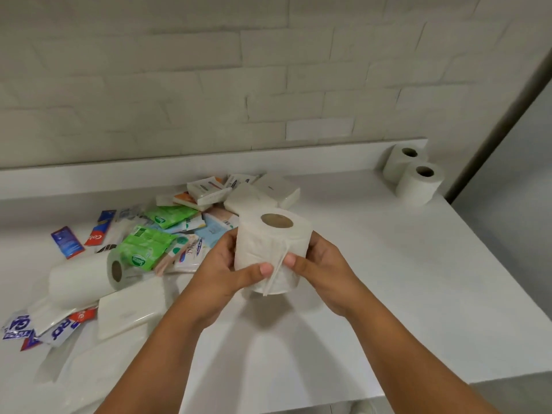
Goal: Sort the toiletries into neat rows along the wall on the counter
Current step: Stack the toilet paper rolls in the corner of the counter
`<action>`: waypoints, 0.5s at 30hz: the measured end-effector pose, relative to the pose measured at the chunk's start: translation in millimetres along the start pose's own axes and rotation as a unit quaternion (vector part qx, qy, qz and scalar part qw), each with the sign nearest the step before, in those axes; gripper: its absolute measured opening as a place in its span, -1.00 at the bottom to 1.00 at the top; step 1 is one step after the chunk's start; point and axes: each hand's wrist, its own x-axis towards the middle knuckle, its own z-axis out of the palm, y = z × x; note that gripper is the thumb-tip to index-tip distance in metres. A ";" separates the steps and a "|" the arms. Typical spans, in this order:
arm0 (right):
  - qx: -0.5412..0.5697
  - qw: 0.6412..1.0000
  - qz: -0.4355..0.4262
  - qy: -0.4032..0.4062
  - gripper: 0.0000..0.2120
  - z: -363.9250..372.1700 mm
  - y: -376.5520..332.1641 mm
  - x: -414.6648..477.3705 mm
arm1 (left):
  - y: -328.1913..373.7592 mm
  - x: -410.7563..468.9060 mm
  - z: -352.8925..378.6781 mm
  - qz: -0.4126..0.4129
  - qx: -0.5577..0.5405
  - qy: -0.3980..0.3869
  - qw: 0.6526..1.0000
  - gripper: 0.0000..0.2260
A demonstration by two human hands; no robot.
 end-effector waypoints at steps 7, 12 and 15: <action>-0.056 0.995 -0.013 0.078 -0.43 -89.0 -29.8 -6.1 | -0.7 51.2 74.9 0.054 0.104 0.061 0.991 -0.43; -0.112 0.984 -0.020 0.135 -0.39 -165.9 -44.8 -6.8 | -11.5 97.3 146.8 0.090 0.178 0.066 0.978 -0.53; -0.140 0.978 -0.029 0.150 -0.42 -213.2 -51.9 -5.7 | -15.3 125.9 190.7 0.096 0.206 0.023 0.973 -0.52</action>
